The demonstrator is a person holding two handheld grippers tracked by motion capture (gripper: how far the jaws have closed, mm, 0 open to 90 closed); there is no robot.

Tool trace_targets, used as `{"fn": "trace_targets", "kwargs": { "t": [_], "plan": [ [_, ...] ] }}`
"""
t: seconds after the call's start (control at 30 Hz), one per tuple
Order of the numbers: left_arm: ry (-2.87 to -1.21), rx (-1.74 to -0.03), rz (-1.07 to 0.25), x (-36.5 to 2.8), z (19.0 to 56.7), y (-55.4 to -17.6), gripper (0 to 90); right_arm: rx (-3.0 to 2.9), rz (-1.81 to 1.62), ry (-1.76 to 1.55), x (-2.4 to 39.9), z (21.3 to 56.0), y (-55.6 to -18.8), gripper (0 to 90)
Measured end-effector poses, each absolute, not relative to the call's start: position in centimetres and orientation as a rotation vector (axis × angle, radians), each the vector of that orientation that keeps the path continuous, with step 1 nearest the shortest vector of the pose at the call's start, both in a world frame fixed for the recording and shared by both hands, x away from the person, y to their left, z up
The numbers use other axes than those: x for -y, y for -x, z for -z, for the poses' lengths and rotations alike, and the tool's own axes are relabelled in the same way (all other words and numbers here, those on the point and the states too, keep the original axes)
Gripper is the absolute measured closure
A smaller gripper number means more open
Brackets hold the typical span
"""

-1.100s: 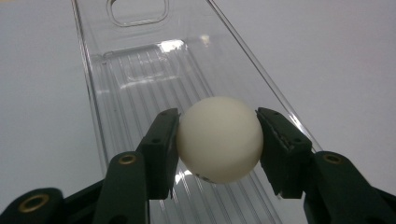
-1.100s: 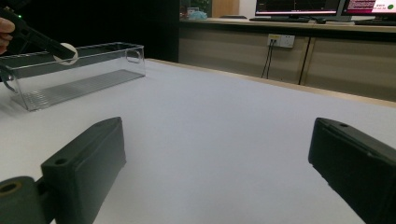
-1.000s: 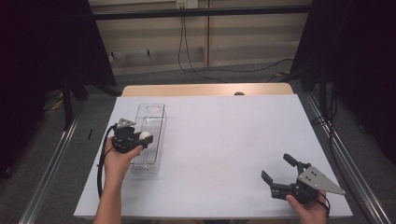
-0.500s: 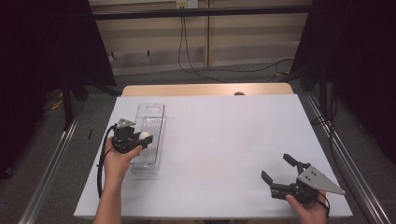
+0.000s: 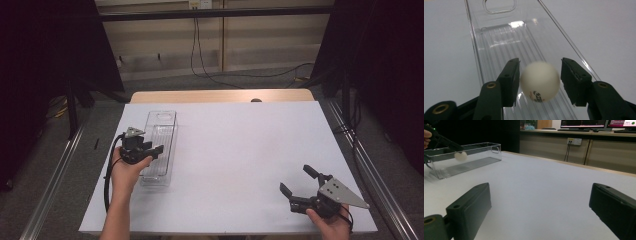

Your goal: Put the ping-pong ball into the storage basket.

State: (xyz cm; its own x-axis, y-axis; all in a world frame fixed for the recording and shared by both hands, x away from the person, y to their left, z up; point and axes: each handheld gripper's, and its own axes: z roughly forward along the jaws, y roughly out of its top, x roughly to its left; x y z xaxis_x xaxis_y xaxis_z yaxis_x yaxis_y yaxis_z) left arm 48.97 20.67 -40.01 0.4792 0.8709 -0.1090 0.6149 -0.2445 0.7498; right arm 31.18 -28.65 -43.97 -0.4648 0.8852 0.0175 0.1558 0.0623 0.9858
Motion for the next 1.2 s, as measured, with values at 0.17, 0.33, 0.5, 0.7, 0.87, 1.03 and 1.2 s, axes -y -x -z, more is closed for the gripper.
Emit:
{"fn": "trace_targets", "kwargs": {
  "t": [0.17,0.33,0.5,0.7,0.87,1.03,1.2],
  "plan": [
    [-1.961,-1.233,-0.429,-20.66,40.02,-48.96,48.1,-1.704,-1.454,-1.047,28.66,43.96,-31.17,3.4],
    [-1.965,-1.230,-0.434,-20.71,39.98,-48.94,46.5,-1.699,-1.456,-1.046,28.64,43.95,-31.17,3.4],
    [-1.953,-1.228,-0.437,-20.71,39.88,-48.89,43.9,-1.695,-1.458,-1.056,28.65,43.92,-31.13,3.4],
    [-1.951,-1.217,-0.443,-20.76,39.69,-48.76,40.6,-1.700,-1.459,-1.055,28.68,43.91,-31.12,3.4],
    [-1.934,-1.210,-0.451,-20.66,39.54,-48.63,37.3,-1.694,-1.460,-1.057,28.68,43.88,-31.11,3.4],
    [-1.926,-1.204,-0.455,-20.78,39.34,-48.49,34.4,-1.693,-1.461,-1.053,28.66,43.88,-31.13,3.5],
    [-1.913,-1.201,-0.455,-20.74,39.19,-48.42,30.9,-1.695,-1.460,-1.058,28.67,43.88,-31.12,3.5]
  ]
}}
